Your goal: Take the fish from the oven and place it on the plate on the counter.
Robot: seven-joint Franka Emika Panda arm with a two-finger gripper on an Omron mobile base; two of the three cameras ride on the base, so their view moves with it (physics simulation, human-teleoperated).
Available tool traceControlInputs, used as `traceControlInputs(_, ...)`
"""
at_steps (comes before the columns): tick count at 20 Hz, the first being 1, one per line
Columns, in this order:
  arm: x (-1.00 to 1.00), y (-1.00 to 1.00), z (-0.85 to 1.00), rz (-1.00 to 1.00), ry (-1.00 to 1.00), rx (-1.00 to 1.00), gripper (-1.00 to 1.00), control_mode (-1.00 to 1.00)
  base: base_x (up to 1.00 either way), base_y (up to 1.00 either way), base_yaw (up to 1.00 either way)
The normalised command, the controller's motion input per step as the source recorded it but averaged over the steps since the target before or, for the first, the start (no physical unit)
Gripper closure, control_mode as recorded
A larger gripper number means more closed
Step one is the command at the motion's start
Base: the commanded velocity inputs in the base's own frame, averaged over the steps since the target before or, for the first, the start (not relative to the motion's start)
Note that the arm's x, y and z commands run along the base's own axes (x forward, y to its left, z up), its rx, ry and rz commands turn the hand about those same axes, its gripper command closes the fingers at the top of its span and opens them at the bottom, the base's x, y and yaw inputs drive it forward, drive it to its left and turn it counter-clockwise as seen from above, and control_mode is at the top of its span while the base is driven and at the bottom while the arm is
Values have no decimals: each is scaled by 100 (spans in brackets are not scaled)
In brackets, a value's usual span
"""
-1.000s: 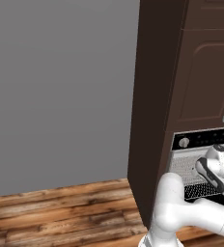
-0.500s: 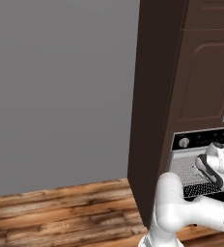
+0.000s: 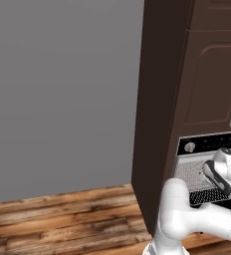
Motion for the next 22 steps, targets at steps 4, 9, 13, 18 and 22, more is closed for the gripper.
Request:
traceControlInputs(4,-43,0,-24,0,0,0,-100,-100,0,0,0)
traceControlInputs(9,-33,0,-26,0,0,0,-100,-100,0,0,0)
traceControlInputs(13,-45,0,-59,-1,-6,0,-100,-100,0,0,0)
traceControlInputs(18,-29,0,-70,0,0,0,-100,-100,0,0,0)
traceControlInputs(22,-27,0,-42,0,4,0,100,-100,0,0,0)
